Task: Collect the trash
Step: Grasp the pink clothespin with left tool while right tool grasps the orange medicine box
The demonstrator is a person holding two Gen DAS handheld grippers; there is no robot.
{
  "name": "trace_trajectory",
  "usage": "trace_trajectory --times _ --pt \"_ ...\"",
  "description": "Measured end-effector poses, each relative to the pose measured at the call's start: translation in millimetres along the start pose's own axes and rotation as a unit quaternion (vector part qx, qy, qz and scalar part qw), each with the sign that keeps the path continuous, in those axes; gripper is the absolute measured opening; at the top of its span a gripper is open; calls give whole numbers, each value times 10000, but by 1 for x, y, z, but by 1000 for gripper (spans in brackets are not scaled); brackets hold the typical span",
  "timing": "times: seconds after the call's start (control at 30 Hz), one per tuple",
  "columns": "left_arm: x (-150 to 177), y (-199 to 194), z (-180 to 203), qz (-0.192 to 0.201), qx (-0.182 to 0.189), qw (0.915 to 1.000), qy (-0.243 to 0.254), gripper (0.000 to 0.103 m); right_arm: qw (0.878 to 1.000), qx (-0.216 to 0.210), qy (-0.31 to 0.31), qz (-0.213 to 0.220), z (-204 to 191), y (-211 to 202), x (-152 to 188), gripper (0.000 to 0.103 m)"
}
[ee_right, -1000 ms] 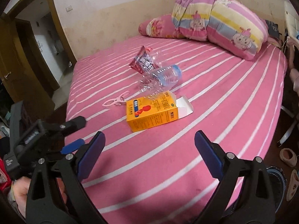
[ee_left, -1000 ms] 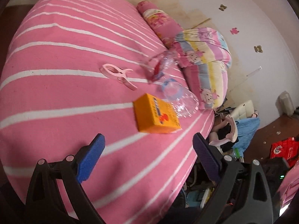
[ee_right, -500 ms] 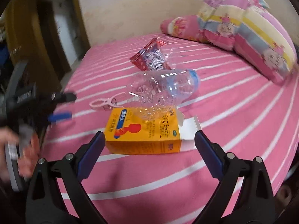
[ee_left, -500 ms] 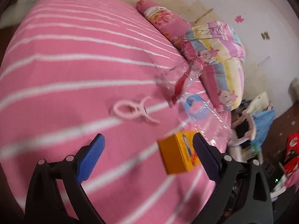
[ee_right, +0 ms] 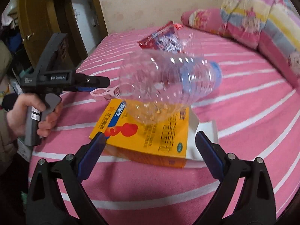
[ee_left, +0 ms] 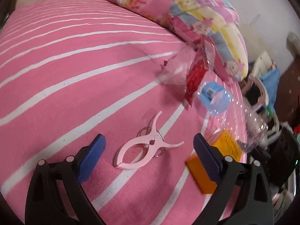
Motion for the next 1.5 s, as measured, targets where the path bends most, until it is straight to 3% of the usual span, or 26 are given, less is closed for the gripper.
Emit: trace_trajectory --times 0.2,0.43,0.53,0.6,0.8,0.83,0.87,1.07,1.23,1.33,1.4,1.5 --pt "10 0 12 -174 -49 9984 532 92 9993 39 -270 -241 -6 -1 7 95" --pt "15 -3 17 -187 70 9977 649 92 9981 -259 -122 -546 -10 -3 12 93" --pt "9 -6 8 7 -310 9979 565 92 9965 -444 -87 -699 -11 0 13 80" --pt "6 -8 2 70 -169 9990 401 92 9952 -498 -104 -836 -12 6 14 71" --pt "8 8 15 -120 -231 9958 881 90 9949 -557 -144 -829 -15 13 14 69" --pt "8 9 14 -113 -206 9960 867 86 9949 -530 -183 -835 -16 15 14 69" --pt "7 9 13 -122 -187 9962 838 73 9949 -515 -219 -833 -18 15 14 68" --pt "7 13 15 -220 -248 9954 894 45 9942 -645 -296 -805 -28 12 18 52" --pt "12 14 25 -347 -260 9924 1148 42 9934 -646 -395 -856 -38 11 19 48" --pt "16 14 30 -373 -327 9905 1285 38 9927 -736 -366 -884 -39 12 19 40" --pt "18 13 32 -392 -341 9897 1338 31 9919 -850 -298 -892 -39 14 16 16" --pt "21 13 38 -379 -370 9880 1448 31 9916 -918 -338 -851 -41 13 15 9"
Point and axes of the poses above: each gripper's, at about its wrist camera, not at the fingertips, and y roughly the way its jaws point, z to its right, x to its underside, the point moved 1 cm from there along y, roughly the way its jaws point, and after that the axes turned 4 degrees about y, right-handed, at the moved point
